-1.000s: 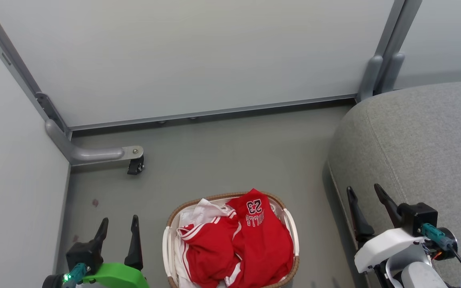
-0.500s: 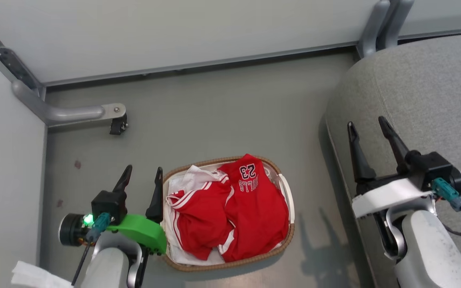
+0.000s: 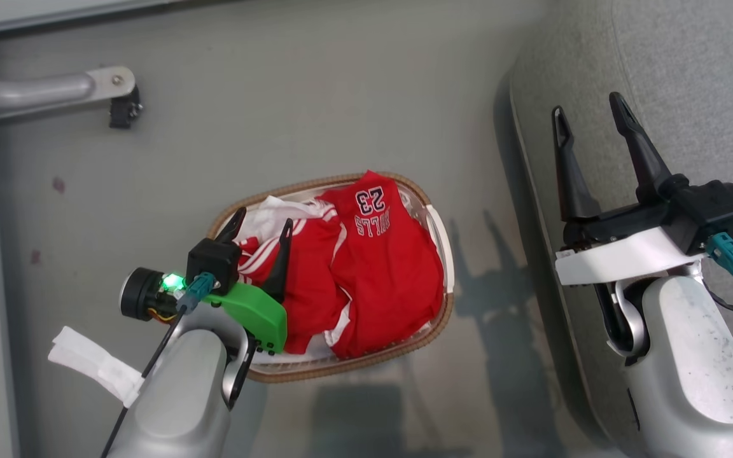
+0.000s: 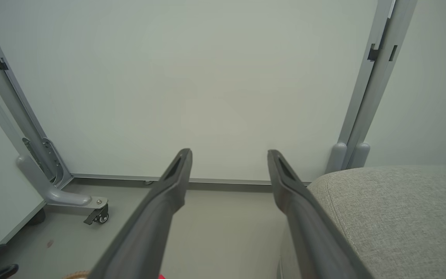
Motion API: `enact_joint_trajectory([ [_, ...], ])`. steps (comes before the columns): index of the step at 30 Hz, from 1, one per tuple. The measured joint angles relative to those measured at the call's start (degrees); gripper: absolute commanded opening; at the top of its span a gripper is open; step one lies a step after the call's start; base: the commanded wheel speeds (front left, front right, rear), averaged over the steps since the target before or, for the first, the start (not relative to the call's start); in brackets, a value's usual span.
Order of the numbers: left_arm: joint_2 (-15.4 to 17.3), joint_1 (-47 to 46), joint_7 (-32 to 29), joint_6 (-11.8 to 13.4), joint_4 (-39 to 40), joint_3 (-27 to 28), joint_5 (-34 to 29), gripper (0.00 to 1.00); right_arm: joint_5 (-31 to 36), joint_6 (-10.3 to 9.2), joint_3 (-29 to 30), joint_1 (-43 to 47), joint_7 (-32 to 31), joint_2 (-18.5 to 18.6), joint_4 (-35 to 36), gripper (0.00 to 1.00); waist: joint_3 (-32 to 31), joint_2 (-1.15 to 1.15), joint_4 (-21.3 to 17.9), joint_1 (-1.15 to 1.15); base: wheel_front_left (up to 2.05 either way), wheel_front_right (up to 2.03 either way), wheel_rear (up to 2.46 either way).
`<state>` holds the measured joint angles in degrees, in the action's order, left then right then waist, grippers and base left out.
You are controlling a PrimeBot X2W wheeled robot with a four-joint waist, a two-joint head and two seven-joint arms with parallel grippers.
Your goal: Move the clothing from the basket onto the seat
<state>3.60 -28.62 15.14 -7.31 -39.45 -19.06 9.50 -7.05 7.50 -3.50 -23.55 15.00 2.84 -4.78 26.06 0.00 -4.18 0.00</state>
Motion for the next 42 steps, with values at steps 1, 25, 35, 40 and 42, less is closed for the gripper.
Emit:
enact_joint_trajectory([
  [1, 0.0, -0.7, 0.0, 0.0, -0.9, -0.4, 0.0, 1.0, -0.1, 0.0, 0.0, -0.1, 0.0, 0.0, 0.3, 1.0, 0.8, 0.0, -0.2, 0.0, 0.0, 0.0, 0.0],
  [25, 2.0, -15.7, 0.0, 0.0, -18.0, -5.9, 0.6, 1.0, -4.2, 0.0, -2.4, -5.0, 0.0, 0.0, 5.1, 1.0, 16.5, 0.0, -5.2, 0.0, 0.0, 0.0, 0.0],
  [35, 2.5, -21.8, 0.0, 0.0, -25.3, -9.5, -2.9, 1.0, -4.0, 0.0, -2.6, -5.3, 0.0, 0.0, 5.9, 1.0, 21.5, 0.0, -6.8, 0.0, 0.0, 0.0, 0.0],
  [40, 2.5, -25.5, -3.0, 1.7, -30.9, -11.1, -4.1, 1.0, -4.1, 0.0, -3.8, -5.3, 0.0, 0.0, 5.3, 1.0, 23.4, 0.0, -7.2, 0.0, 0.0, 0.0, 0.0],
  [42, 2.4, -27.0, -5.0, 2.2, -31.9, -11.9, -4.8, 1.0, -4.3, 0.0, -4.3, -5.3, 0.0, 0.0, 5.1, 1.0, 24.0, 0.0, -7.4, 0.0, 0.0, 0.0, 0.0],
])
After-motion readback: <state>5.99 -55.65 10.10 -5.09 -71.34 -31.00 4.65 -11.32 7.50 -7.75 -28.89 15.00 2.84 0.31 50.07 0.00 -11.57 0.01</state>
